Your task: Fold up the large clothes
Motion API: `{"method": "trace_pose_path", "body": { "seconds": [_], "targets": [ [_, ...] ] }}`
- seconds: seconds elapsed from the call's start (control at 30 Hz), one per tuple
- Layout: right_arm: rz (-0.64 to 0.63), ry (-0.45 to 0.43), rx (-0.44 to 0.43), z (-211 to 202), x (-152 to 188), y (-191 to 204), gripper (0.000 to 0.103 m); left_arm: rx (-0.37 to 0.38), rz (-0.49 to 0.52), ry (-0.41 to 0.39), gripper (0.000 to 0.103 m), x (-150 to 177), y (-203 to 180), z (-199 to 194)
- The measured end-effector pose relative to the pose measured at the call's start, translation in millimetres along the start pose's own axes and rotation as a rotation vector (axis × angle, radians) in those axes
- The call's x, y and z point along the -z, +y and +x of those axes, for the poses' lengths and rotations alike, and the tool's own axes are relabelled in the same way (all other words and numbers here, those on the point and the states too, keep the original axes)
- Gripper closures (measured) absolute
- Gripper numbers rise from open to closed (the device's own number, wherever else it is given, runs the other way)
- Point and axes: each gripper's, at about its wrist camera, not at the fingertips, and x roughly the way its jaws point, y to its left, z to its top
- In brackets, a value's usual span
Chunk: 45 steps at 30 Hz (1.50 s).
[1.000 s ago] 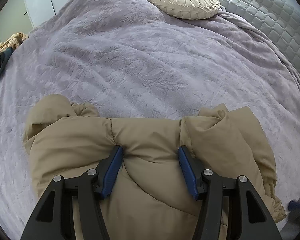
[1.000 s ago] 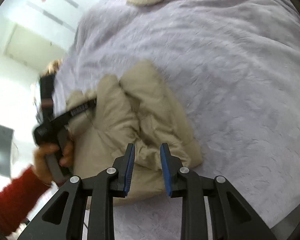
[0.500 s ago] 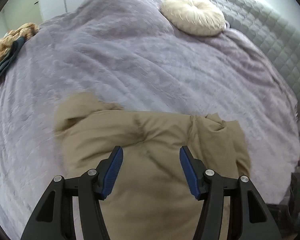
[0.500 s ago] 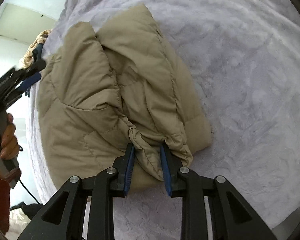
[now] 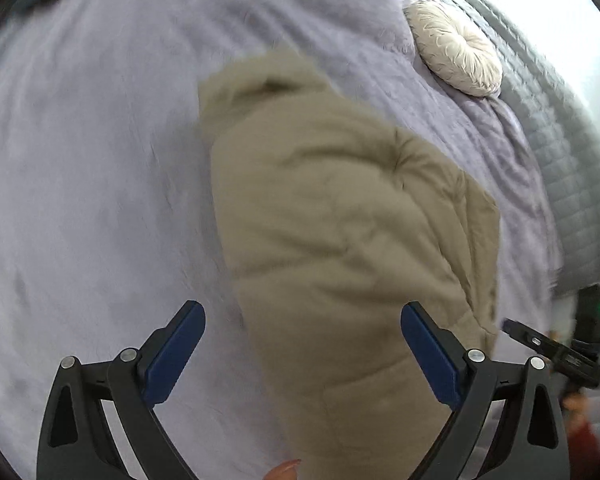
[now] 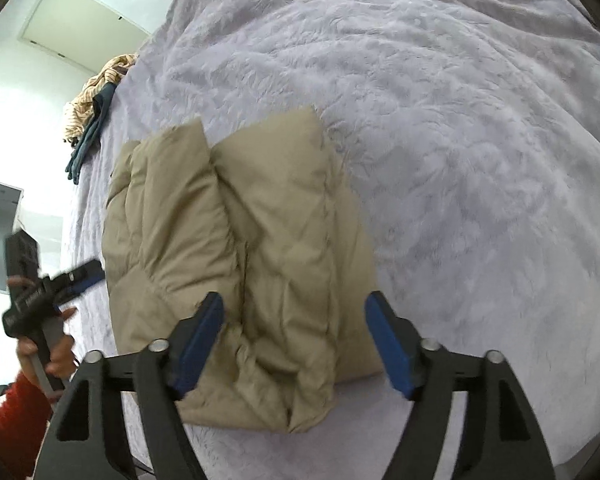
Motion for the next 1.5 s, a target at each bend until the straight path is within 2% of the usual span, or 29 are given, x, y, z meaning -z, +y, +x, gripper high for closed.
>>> {"method": "trace_pose_path", "body": {
  "seconds": [0.1, 0.2, 0.33, 0.43, 0.53, 0.6, 0.77, 0.9, 0.97, 1.0, 1.03, 1.07, 1.13, 1.2, 1.33, 1.5],
  "targets": [
    [0.007, 0.031, -0.047, 11, -13, -13, 0.019, 0.124, -0.087, 0.034, 0.004, 8, 19, 15],
    [-0.001, 0.068, -0.1, 28, -28, -24, 0.007, 0.221, -0.133, 0.041, 0.004, 12, 33, 26],
    [-0.015, 0.134, -0.158, 55, -45, -35, 0.0, 0.319, -0.131, 0.036, 0.004, 17, 46, 37],
    [-0.012, 0.196, -0.257, 78, -56, -42, 0.0, 0.385, -0.129, 0.047, 0.004, 18, 55, 45],
    [-0.002, 0.245, -0.339, 102, -65, -47, 0.0, 0.425, -0.129, 0.054, 0.004, 18, 64, 56],
    [0.005, 0.276, -0.369, 120, -67, -49, 0.0, 0.439, -0.138, 0.052, 0.0, 18, 66, 63],
    [0.009, 0.293, -0.448, 140, -75, -42, 0.0, 0.45, -0.14, 0.064, 0.0, 14, 64, 77],
    [0.013, 0.33, -0.458, 157, -80, -28, 0.001, 0.451, -0.133, 0.088, 0.0, 8, 58, 85],
    [0.015, 0.355, -0.431, 165, -82, -18, 0.003, 0.458, -0.15, 0.109, 0.0, 5, 50, 91],
    [0.021, 0.355, -0.428, 165, -82, -15, 0.012, 0.452, -0.152, 0.109, 0.0, 3, 45, 91],
    [0.039, 0.353, -0.436, 165, -81, -12, 0.028, 0.446, -0.146, 0.106, 0.001, 2, 42, 90],
    [0.048, 0.347, -0.44, 163, -81, -11, 0.032, 0.437, -0.134, 0.097, 0.003, 2, 38, 86],
    [0.045, 0.325, -0.447, 155, -78, -6, 0.048, 0.428, -0.104, 0.085, 0.003, 0, 28, 79],
    [0.041, 0.306, -0.45, 145, -75, 1, 0.053, 0.425, -0.068, 0.074, 0.003, -2, 16, 69],
    [0.037, 0.272, -0.483, 131, -68, 24, 0.055, 0.425, -0.008, 0.035, 0.003, -8, 0, 42],
    [-0.009, 0.254, -0.538, 128, -66, 74, 0.055, 0.423, -0.009, -0.042, 0.003, -22, 18, -8]
  ]
}}
